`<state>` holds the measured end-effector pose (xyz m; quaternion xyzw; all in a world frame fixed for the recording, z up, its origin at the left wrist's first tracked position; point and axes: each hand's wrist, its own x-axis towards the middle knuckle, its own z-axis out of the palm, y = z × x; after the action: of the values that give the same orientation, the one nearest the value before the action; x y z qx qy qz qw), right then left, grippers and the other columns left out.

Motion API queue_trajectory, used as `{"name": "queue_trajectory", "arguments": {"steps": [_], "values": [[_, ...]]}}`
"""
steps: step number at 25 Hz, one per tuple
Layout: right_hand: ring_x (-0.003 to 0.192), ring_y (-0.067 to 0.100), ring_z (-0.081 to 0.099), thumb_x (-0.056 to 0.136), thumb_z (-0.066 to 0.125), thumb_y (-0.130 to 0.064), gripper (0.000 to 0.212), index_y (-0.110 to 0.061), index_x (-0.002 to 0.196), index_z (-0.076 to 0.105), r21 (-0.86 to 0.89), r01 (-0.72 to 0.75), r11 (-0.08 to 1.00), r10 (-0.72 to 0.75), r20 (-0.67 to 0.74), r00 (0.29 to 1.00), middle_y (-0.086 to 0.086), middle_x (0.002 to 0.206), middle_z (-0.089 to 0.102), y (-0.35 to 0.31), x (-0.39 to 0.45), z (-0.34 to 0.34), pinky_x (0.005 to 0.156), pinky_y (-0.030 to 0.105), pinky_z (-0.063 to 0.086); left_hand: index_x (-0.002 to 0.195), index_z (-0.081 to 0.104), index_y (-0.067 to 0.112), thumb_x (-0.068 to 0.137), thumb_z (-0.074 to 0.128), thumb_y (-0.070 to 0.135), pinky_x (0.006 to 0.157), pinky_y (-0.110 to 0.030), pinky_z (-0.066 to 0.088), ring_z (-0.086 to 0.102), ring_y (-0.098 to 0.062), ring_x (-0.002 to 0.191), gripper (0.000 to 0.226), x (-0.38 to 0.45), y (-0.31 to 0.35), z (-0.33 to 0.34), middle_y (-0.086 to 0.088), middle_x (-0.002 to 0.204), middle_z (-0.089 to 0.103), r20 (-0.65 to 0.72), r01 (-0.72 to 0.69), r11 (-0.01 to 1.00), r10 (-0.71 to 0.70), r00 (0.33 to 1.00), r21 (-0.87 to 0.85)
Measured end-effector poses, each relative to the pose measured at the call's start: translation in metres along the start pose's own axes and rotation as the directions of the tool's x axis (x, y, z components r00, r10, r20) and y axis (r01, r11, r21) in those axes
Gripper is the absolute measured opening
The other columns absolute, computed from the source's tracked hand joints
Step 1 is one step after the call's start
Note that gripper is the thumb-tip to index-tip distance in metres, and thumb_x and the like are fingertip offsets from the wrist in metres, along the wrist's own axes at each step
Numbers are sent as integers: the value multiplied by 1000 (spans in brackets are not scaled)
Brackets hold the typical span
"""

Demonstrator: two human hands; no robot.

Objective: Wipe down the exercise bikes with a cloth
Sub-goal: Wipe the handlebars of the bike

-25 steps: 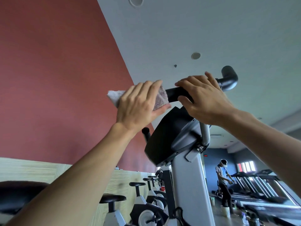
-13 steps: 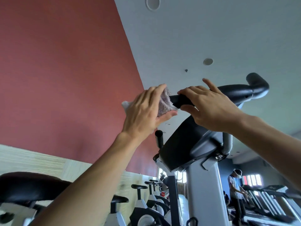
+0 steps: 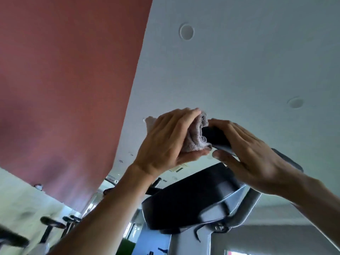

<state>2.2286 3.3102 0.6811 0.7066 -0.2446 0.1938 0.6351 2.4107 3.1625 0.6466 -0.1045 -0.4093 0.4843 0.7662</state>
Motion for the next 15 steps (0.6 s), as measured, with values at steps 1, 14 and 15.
{"name": "queue_trajectory", "arguments": {"steps": [1,14,15], "values": [[133,18,50,102,41,-48,57,-13,146,41,-32,-12,999,11,-24,1000,-3,143,53,-4,0,3,109,35,42,142,38,5,90,65,55,114,-30,35,52,-26,126,77,-9,-4,3,-18,134,59,-21,64,996,-66,998,-61],[107,16,58,100,45,-38,44,-15,136,52,-126,-90,988,54,-265,963,-3,124,65,-13,3,23,70,16,29,136,44,13,91,62,59,108,-36,44,56,-22,124,67,-23,7,21,-5,133,56,-149,263,944,-294,944,-198],[105,17,58,99,46,-37,42,-14,134,52,-121,-87,989,49,-283,958,-2,121,66,-13,3,24,69,17,28,138,42,16,90,63,60,109,-40,46,55,-20,128,68,-33,1,22,-4,136,55,-118,334,903,-375,919,-272]]}}
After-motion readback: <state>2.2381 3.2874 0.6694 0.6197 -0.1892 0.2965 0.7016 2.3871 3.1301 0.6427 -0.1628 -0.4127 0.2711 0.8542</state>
